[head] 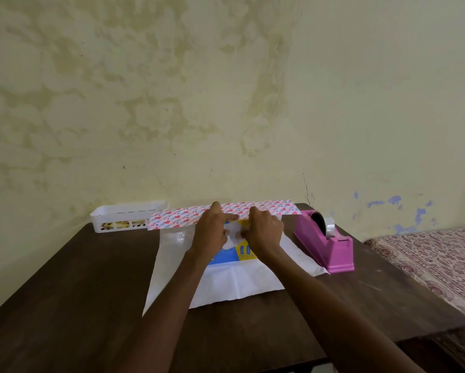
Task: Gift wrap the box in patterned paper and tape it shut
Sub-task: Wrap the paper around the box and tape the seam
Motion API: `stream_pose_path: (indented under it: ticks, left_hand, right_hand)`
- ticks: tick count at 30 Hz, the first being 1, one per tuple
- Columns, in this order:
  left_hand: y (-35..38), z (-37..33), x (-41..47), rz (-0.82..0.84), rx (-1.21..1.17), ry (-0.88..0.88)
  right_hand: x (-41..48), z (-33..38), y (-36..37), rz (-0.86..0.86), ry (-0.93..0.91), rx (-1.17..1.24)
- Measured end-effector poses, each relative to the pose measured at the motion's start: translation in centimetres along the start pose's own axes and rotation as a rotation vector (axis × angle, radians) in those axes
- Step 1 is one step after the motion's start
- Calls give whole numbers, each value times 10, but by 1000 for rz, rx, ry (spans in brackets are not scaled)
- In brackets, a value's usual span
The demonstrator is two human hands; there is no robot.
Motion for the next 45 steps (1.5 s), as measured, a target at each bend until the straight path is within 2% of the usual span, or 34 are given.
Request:
stream_pose_path:
  ticks: [5,9,14,17,21,26,35,45]
  left_hand:
    - [-5,-7,-2,-24,27,18]
    - [8,-11,-3,93,272,100]
    - [24,-9,-4,108,399,117]
    - [34,-4,-9,88,471,140]
    - [46,3,-23,37,491,155]
    - [53,5,-32,-28,496,171]
    - [56,9,-32,-18,546,134]
    - [58,-9,-31,-1,660,207]
  right_hand:
    - [-5,6,-11,-118,-187,32]
    - [-6,3,-10,-182,-205,2]
    - [-13,-7,17,-104,-145,63]
    - [-20,-17,44,3,-89,111]
    - [-28,-17,84,170,-154,163]
    - [-23,-19,87,160,-151,205]
    - [-23,-17,101,212,-180,241]
    - [-24,-17,101,204,-182,243]
Point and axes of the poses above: each hand's wrist, its own x-axis towards the middle knuckle, its own y-axis out of the palm, z = x × y, the point moved 10 cm from there along x, towards the middle knuckle, and after that the axes turned 8 degrees about y, right-handed, at the moved point
